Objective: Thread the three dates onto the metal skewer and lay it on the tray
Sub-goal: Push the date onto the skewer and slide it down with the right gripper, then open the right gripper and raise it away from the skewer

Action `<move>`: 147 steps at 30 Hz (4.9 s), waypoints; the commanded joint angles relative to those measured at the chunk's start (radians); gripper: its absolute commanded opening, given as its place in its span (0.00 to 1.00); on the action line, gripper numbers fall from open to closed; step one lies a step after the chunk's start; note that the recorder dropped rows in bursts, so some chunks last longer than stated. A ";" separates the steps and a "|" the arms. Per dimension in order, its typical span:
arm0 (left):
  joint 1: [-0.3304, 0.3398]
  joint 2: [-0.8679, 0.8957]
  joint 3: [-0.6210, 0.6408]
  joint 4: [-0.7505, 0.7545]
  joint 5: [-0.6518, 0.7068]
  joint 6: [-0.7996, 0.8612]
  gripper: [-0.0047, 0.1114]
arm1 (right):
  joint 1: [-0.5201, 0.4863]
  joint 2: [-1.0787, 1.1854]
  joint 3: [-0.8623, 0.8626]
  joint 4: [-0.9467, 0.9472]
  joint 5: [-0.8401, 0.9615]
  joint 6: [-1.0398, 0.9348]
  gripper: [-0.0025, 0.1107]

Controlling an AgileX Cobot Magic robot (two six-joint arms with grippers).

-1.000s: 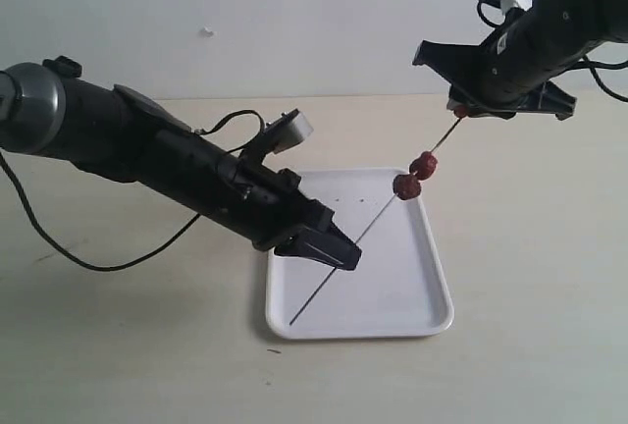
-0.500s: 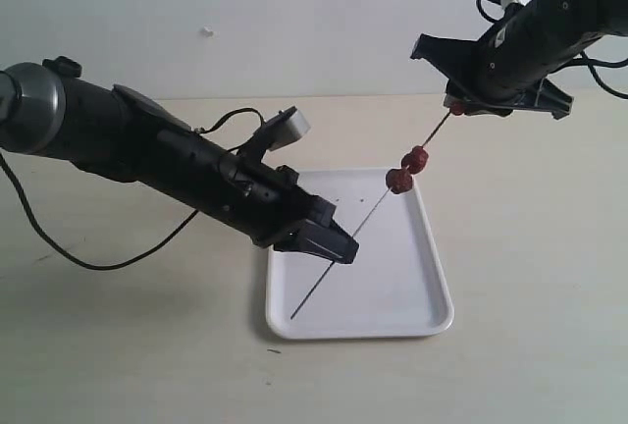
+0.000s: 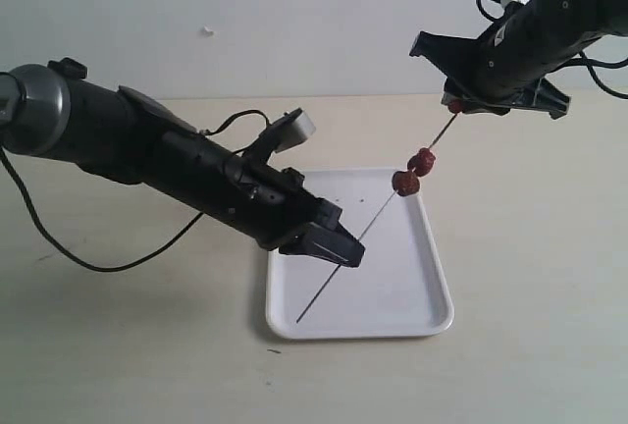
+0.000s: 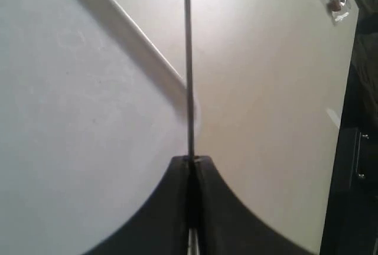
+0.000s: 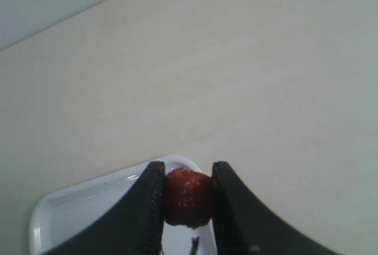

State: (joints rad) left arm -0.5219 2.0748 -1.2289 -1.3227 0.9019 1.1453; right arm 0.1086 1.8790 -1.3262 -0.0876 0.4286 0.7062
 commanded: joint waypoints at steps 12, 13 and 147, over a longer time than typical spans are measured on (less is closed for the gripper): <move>-0.010 -0.004 -0.004 -0.022 -0.044 0.002 0.04 | -0.003 -0.009 -0.008 0.002 -0.014 -0.028 0.26; -0.010 -0.004 -0.004 -0.024 -0.049 0.002 0.04 | -0.003 -0.009 -0.008 0.002 -0.014 -0.028 0.26; -0.026 -0.004 0.171 -0.422 -0.312 -0.033 0.04 | -0.003 -0.765 0.821 -0.279 -1.115 -0.479 0.02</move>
State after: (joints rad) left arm -0.5407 2.0770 -1.0623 -1.7315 0.6002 1.1175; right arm 0.1043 1.1210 -0.5132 -0.3377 -0.6393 0.2047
